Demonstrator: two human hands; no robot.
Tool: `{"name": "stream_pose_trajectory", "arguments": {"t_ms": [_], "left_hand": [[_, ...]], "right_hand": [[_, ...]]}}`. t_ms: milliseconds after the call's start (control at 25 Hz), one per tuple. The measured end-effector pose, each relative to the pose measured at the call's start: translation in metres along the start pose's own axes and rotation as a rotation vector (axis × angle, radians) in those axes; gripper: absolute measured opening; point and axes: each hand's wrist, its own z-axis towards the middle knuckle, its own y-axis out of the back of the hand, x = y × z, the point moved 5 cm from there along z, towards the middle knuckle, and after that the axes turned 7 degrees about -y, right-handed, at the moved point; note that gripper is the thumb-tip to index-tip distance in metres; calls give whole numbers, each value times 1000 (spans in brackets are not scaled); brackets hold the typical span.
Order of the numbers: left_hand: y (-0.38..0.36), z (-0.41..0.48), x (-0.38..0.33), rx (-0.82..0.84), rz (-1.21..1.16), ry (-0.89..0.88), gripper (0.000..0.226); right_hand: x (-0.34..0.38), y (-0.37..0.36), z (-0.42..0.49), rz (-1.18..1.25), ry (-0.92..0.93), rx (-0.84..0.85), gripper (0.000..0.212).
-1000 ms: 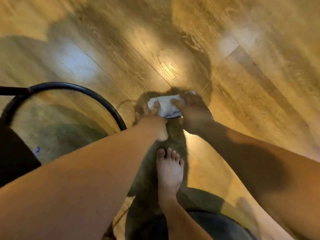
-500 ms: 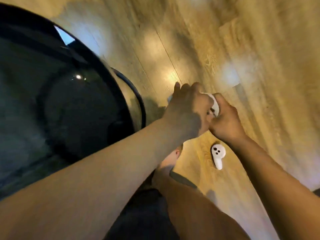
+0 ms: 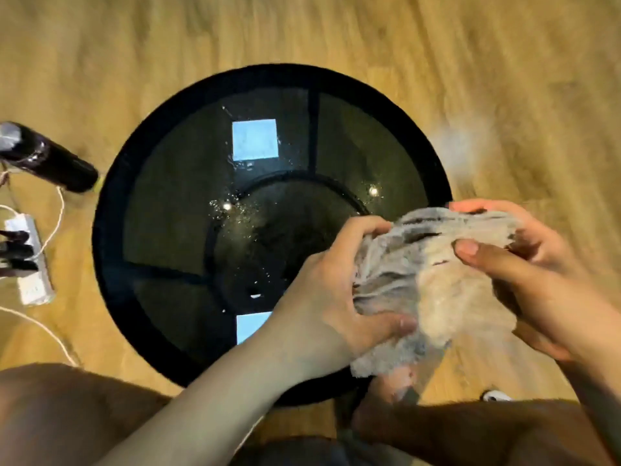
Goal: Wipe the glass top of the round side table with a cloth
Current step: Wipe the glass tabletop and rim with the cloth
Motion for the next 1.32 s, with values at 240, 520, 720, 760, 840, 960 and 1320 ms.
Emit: {"name": "stream_pose_trajectory", "arguments": {"t_ms": [240,520,720,760,840,960,1320], "left_hand": [[20,-125,11,-379,-11,-63,42],[92,-160,82,-501,700,80,54],[112,-128,117,-325,1041,102,69],[114,-122,121,-308,1056,107,71],[117,-115,130,-324,1044,137,73],[117,-117,135,-388,1047,104,69],[123,-120,132,-516,946,65,67]], "right_hand": [[-21,-105,-61,-369,185,-106,9],[-77,-111,-62,-1451,125,-196,61],[-108,-163,-75,-1530,263,-100,47],[-112,-179,-77,-1519,301,-105,46],[-120,-205,-79,-1488,395,-76,46],[-116,-183,-65,-1460,520,-12,46],[-63,-4,48,-1550,-18,-534,55]]}}
